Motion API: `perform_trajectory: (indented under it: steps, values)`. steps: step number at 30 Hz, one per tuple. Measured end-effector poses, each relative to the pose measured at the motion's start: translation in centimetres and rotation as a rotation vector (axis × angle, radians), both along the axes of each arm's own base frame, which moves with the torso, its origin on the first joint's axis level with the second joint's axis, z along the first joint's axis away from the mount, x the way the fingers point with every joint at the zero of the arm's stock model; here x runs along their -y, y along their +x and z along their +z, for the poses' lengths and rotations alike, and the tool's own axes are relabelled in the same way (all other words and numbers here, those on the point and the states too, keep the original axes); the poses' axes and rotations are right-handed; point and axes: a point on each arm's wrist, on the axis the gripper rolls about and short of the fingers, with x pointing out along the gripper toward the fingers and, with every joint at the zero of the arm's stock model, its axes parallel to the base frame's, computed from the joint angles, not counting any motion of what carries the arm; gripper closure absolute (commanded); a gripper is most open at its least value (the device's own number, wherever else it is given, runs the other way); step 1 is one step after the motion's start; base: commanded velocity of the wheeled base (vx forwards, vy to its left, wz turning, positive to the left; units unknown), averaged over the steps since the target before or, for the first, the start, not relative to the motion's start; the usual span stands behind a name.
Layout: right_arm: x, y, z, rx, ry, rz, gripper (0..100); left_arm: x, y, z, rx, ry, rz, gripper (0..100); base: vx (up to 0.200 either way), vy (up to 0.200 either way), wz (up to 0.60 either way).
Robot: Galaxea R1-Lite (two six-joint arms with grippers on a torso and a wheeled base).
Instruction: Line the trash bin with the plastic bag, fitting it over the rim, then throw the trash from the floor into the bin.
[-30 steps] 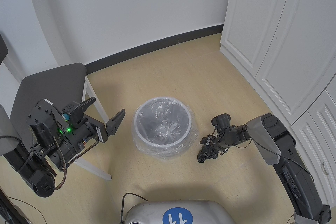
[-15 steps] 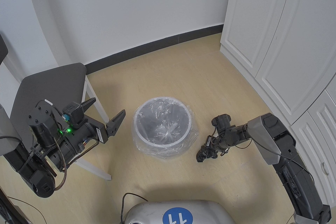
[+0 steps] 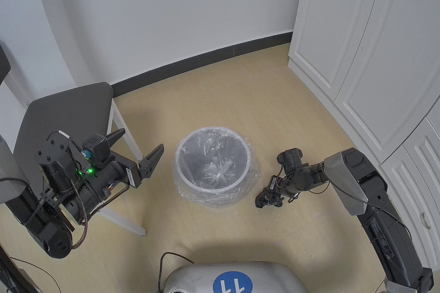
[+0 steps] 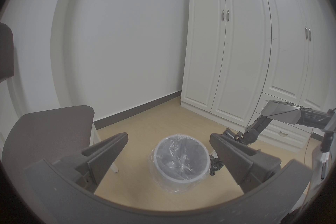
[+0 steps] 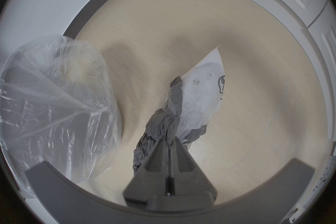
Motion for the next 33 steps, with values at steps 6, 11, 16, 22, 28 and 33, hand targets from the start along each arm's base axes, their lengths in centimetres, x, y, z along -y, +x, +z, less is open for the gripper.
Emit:
perform_trajectory:
  steps: [6, 11, 16, 22, 28, 33]
  values:
    - [-0.09, -0.01, 0.01, 0.005, -0.012, 0.023, 100, 0.07, 0.05, -0.35, -0.013, 0.005, -0.002, 0, 0.000, 0.000, 0.00]
    - [0.02, -0.02, -0.01, 0.015, -0.062, -0.006, 100, 0.11, 0.03, -0.51, -0.019, 0.009, -0.003, 0, 0.000, 0.000, 0.00]
    - [0.21, -0.01, 0.00, 0.018, -0.097, -0.026, 100, 0.11, 0.04, -0.54, -0.019, 0.009, -0.003, 0, 0.000, 0.000, 0.00]
    - [0.49, 0.07, 0.03, 0.018, -0.098, -0.040, 100, 0.10, 0.01, -0.59, -0.022, 0.010, -0.003, 0, 0.000, 0.000, 0.00]
    - [0.61, 0.11, 0.05, 0.019, -0.100, -0.052, 100, 0.02, 0.00, -0.52, -0.019, 0.010, 0.000, 0, 0.000, 0.000, 0.00]
    - [0.62, 0.24, 0.77, 0.033, -0.101, -0.061, 100, -0.05, -0.01, -0.42, -0.016, 0.008, 0.002, 0, 0.000, 0.000, 0.00]
